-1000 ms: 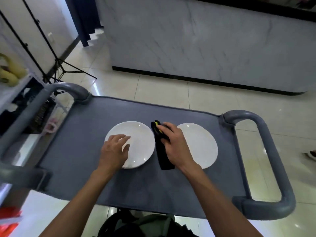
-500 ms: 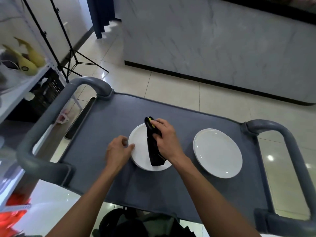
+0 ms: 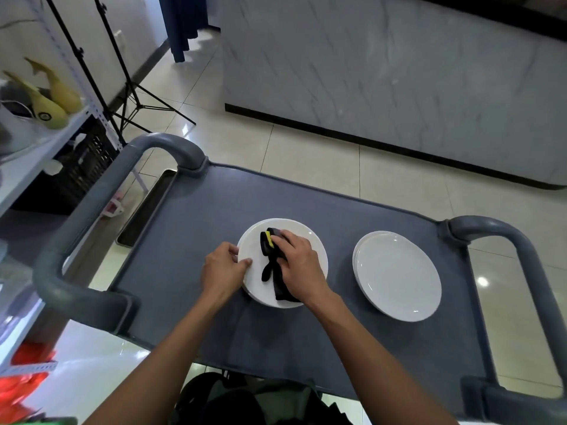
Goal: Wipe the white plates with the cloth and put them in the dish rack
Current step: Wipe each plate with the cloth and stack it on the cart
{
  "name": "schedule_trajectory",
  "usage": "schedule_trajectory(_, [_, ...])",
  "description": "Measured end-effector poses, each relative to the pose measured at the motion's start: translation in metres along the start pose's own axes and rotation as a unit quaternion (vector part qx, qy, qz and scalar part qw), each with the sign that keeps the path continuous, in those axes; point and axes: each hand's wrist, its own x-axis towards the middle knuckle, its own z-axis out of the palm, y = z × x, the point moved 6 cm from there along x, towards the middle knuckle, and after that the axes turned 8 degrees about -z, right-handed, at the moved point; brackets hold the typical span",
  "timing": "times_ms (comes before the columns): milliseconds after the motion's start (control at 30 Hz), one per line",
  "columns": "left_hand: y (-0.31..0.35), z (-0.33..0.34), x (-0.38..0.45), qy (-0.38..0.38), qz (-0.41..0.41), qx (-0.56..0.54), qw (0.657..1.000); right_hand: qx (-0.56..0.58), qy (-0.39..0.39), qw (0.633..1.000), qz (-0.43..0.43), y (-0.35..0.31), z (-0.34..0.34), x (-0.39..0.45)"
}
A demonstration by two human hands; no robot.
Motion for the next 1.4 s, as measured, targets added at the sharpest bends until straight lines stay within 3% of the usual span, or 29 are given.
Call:
schedule_trajectory(200, [0.004,0.002,0.008,-0.049,-0.025,-0.023,0.998,-0.035,-0.033,0.999,-0.02,0.005,0.008,-0.011])
schedule_trajectory(433, [0.013,0.0,0.007,-0.084,0.007,-0.036,0.996,-0.023,0.011,0.999,-0.022,0.002,0.002,-0.015])
schedule_trajectory(633, [0.014,0.002,0.0,-0.13,-0.02,-0.082,0.988,0.005,0.041,0.999,-0.026,0.0,0.001,-0.02])
schedule_trajectory(967, [0.025,0.011,-0.023,-0.293,-0.076,-0.228,0.925,0.016,0.073,0.996,-0.049,-0.009,-0.002,-0.031])
schedule_trajectory(1233, [0.039,0.014,-0.038,-0.322,-0.016,-0.229,0.919,-0.022,0.067,0.994,-0.083,-0.021,-0.003,-0.04])
schedule_trajectory(1400, [0.059,0.018,-0.049,-0.346,0.011,-0.243,0.906,-0.068,0.107,0.987,-0.101,-0.015,-0.035,-0.038])
